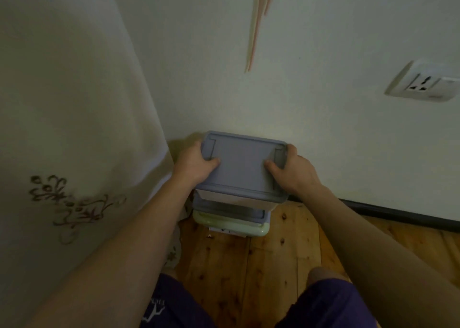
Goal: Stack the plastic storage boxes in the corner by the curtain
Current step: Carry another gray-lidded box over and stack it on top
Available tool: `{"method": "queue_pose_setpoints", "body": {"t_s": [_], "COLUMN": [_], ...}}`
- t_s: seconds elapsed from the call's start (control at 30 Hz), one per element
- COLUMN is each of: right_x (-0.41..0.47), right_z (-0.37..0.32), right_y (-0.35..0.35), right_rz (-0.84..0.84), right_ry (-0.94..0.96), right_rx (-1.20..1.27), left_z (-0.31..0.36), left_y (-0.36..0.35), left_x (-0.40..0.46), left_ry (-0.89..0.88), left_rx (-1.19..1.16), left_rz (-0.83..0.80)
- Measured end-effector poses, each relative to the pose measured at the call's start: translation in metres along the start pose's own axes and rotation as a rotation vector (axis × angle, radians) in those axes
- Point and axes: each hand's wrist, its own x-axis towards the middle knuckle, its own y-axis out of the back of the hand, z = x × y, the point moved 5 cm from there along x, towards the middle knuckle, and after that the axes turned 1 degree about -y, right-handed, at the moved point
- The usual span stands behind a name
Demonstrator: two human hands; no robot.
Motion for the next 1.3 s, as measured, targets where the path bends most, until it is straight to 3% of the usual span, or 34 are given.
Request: {"method": "queue_pose_setpoints", "body": {"t_s": [0.57, 1.3], "right_x": [0.004, -0.008], "right_z": [0.008, 0.01], "right_y": [-0.048, -0.053], "right_rz": [-0.074, -0.111], "right_ry": [-0.006, 0.003], "right_rx": [-0.022, -0.065], "left_z": [-0.043, -0.043], "left_y": [-0.022, -0.02], "left_x": [0.007, -0.011], "left_ry": [-0.022, -0.077], "left_rx": [0.001, 0.127], "left_rz": [-0.065, -0.135]}}
